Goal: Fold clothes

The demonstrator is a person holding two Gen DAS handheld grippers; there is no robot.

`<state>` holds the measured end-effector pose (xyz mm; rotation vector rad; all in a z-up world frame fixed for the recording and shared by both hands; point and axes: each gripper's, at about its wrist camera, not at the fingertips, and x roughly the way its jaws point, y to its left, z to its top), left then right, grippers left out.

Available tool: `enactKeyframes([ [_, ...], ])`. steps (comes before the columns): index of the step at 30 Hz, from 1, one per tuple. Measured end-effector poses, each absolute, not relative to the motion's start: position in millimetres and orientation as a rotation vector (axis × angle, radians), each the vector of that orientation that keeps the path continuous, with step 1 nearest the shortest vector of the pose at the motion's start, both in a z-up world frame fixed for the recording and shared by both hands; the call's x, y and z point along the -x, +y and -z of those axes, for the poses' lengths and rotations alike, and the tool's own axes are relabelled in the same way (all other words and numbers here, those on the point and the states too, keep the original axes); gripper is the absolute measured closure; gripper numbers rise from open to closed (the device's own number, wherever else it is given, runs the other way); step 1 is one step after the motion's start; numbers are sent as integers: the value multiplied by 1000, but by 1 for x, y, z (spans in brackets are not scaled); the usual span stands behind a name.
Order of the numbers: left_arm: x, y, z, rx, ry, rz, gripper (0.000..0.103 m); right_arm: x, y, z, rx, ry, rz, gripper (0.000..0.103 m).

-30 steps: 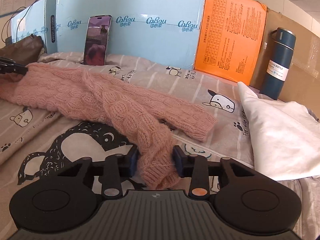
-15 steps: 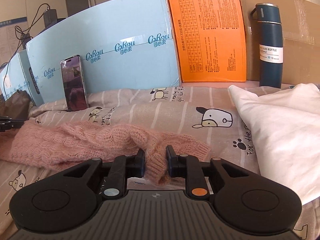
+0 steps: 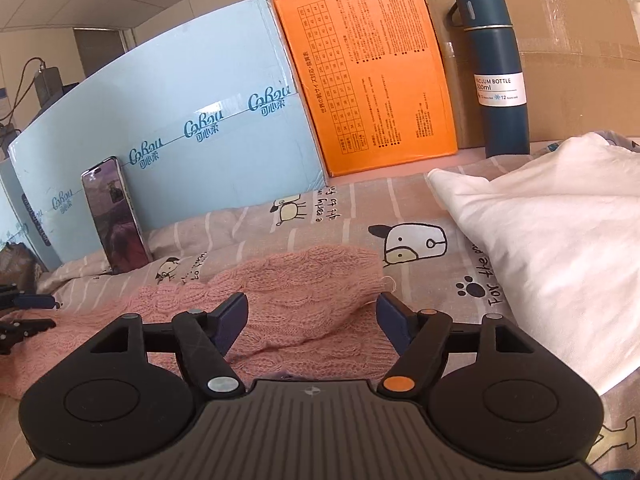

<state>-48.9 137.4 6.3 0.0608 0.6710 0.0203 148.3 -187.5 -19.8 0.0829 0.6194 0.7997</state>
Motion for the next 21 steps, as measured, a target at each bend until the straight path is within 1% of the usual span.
enactKeyframes([
  [3, 48, 135, -2, -62, 682, -13, 51, -151, -169, 24, -81, 645, -708, 30],
  [5, 50, 133, -2, -64, 666, -10, 90, -153, -161, 25, -71, 643, -722, 30],
  [7, 51, 129, -5, -86, 636, -21, 94, -152, -157, 25, -50, 621, -751, 36],
  [8, 52, 127, -6, -99, 619, -29, 96, -152, -156, 24, -39, 606, -761, 44],
  [9, 53, 124, -8, -113, 602, -37, 96, -151, -157, 23, -35, 590, -757, 61],
  [10, 53, 124, -11, -115, 585, -42, 96, -151, -158, 22, -31, 574, -755, 69],
  [11, 51, 125, -15, -114, 571, -49, 96, -150, -160, 21, -37, 564, -763, 84],
  [12, 49, 126, -18, -117, 560, -59, 96, -150, -161, 20, -44, 554, -771, 95],
  [16, 39, 128, -26, -125, 525, -92, 96, -144, -174, 9, -107, 504, -730, 96],
  [21, 32, 128, -14, -118, 553, -98, 94, -128, -202, -6, -232, 443, -625, 97],
])
